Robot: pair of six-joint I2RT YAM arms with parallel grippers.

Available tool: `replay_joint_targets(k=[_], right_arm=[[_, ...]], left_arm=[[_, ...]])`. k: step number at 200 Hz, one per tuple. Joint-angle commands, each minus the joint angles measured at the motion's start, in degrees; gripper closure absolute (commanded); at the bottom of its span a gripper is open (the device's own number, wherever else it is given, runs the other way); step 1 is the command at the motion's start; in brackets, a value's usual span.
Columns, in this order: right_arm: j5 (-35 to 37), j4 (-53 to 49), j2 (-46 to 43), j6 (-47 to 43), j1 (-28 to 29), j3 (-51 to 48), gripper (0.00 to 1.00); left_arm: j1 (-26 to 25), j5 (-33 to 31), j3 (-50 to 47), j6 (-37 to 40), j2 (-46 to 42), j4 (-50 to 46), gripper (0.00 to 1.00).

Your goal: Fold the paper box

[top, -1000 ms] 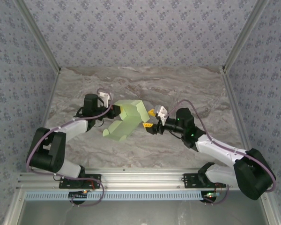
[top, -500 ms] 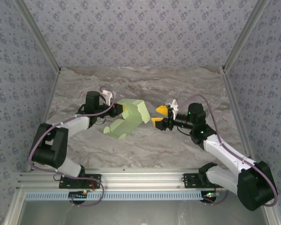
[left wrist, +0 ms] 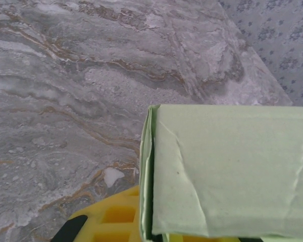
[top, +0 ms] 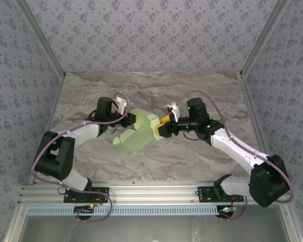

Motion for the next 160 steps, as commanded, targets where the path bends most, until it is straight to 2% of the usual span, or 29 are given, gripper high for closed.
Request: replay_joint_targets(k=[1,48,80,108,124,160], right_arm=[[6.6,-2.4,1.5,3.1,1.2,3.1,0.43],[13.9,-3.6,3.5,4.2,3.1,3.7,0.48],[15.7,-1.4,3.8,5.4,5.2,3.5,0.46],[23.0,0.5,3.7,5.8,7.4,2.5,0.44],[24.5,3.0,3.7,5.2,8.4,1.2,0.41],[29.0,3.8,5.6,7.2,6.8,0.0,0.4]], left_arm=[[-0.9,1.9,2.4,1.2,0.0,-1.5,1.0],[-1.0,0.7,2.5,0.5,-0.5,-1.8,1.0],[-1.3,-1.5,1.3,1.4,-0.6,-1.1,1.0],[-1.6,-5.0,0.3,0.6,-1.1,-0.1,1.0],[-1.6,-8.0,-0.4,-0.1,-1.0,1.0,1.0],[-1.6,-12.7,-2.2,-0.7,-0.7,3.9,1.0]])
